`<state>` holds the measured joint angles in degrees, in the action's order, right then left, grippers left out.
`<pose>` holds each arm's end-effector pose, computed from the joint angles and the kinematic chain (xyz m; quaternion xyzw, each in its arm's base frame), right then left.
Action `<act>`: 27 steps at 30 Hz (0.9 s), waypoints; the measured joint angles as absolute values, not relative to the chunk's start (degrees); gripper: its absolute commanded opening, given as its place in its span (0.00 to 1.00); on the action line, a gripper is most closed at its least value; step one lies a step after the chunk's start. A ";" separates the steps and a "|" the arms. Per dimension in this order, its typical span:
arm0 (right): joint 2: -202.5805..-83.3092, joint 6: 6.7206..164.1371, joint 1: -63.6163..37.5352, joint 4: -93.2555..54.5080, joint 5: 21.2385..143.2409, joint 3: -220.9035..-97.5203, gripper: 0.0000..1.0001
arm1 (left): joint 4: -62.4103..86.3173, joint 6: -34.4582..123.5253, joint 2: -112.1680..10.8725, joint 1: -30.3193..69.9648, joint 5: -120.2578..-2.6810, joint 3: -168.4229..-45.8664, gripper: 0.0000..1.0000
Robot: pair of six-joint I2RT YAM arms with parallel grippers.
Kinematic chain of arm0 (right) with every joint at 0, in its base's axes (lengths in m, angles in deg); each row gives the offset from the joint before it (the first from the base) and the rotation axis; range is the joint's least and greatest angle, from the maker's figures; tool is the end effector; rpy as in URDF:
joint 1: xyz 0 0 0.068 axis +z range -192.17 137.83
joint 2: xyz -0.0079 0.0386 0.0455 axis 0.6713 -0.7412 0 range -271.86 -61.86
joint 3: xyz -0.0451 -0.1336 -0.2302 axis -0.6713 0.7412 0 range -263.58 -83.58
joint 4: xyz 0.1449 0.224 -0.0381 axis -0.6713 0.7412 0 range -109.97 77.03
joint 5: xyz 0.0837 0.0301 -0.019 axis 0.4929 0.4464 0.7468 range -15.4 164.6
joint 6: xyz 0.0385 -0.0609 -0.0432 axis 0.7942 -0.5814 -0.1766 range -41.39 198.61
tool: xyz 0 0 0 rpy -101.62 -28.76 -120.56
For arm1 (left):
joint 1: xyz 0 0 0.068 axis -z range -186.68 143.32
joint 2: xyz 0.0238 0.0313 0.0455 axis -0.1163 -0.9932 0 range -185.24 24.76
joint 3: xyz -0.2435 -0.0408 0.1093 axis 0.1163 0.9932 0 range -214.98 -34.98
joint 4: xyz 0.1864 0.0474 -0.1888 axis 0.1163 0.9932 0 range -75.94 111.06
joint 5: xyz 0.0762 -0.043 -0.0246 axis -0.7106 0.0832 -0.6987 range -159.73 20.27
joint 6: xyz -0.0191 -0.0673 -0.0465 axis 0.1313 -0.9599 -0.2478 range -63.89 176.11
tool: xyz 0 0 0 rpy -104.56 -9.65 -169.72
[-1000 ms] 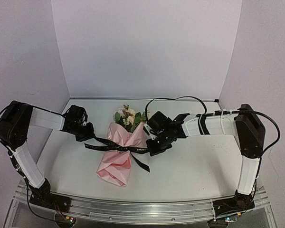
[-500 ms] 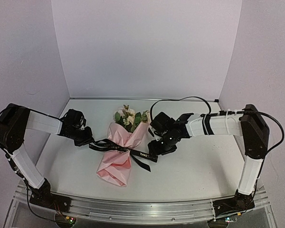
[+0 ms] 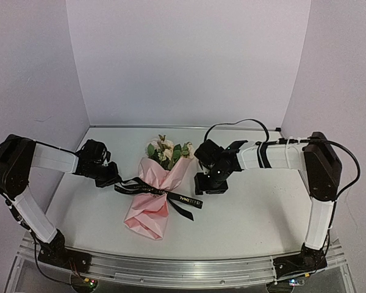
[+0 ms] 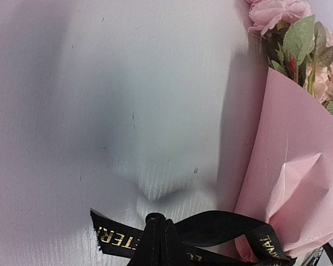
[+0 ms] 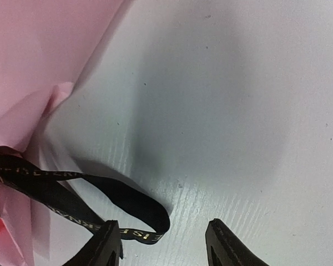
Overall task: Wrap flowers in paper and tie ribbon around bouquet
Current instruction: Tie the half-tied ribbon around the folded bouquet.
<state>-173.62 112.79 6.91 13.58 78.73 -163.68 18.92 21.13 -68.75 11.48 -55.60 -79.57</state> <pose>0.2751 0.3254 0.1401 -0.1343 0.9668 0.1689 0.1370 0.3115 -0.1212 0.1052 -0.1002 0.9387 -0.2426 0.2236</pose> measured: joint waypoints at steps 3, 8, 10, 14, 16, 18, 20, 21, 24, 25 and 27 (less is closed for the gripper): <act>-172.87 113.86 7.67 12.10 78.65 -159.29 0.54 | 18.92 21.13 -68.73 11.48 -55.16 -79.57 0.00; -170.80 116.90 9.87 10.26 77.77 -153.46 0.52 | 18.92 21.13 -68.73 11.48 -54.78 -79.57 0.00; -170.74 118.14 10.59 9.14 77.41 -152.91 0.52 | 18.93 21.14 -68.73 11.48 -54.72 -79.57 0.00; -170.74 120.47 11.23 6.75 76.83 -152.70 0.51 | 18.96 21.42 -68.73 11.48 -54.70 -79.57 0.00; -170.85 121.39 11.17 6.14 76.34 -152.87 0.49 | 18.97 21.54 -68.73 11.48 -54.70 -79.57 0.00; -171.27 122.39 11.11 5.97 75.81 -153.42 0.48 | 18.99 21.57 -68.73 11.48 -54.70 -79.57 0.00; -172.30 123.17 11.06 5.72 75.50 -154.48 0.47 | 18.99 21.59 -68.73 11.48 -54.68 -79.57 0.00; -173.00 123.50 10.95 5.66 75.47 -155.18 0.46 | 19.00 21.59 -68.73 11.48 -54.69 -79.57 0.00; -174.79 124.03 10.87 5.57 75.44 -156.97 0.46 | 19.01 21.59 -68.73 11.48 -54.70 -79.57 0.00; -175.33 124.16 10.87 5.57 75.44 -157.55 0.46 | 19.01 21.59 -68.73 11.48 -54.70 -79.57 0.00; -176.14 124.44 10.87 5.59 75.44 -158.41 0.45 | 18.99 21.59 -68.71 11.48 -54.70 -79.57 0.00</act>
<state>-176.14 124.44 10.87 5.59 75.44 -158.41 18.99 21.59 -68.71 11.48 -54.70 -79.57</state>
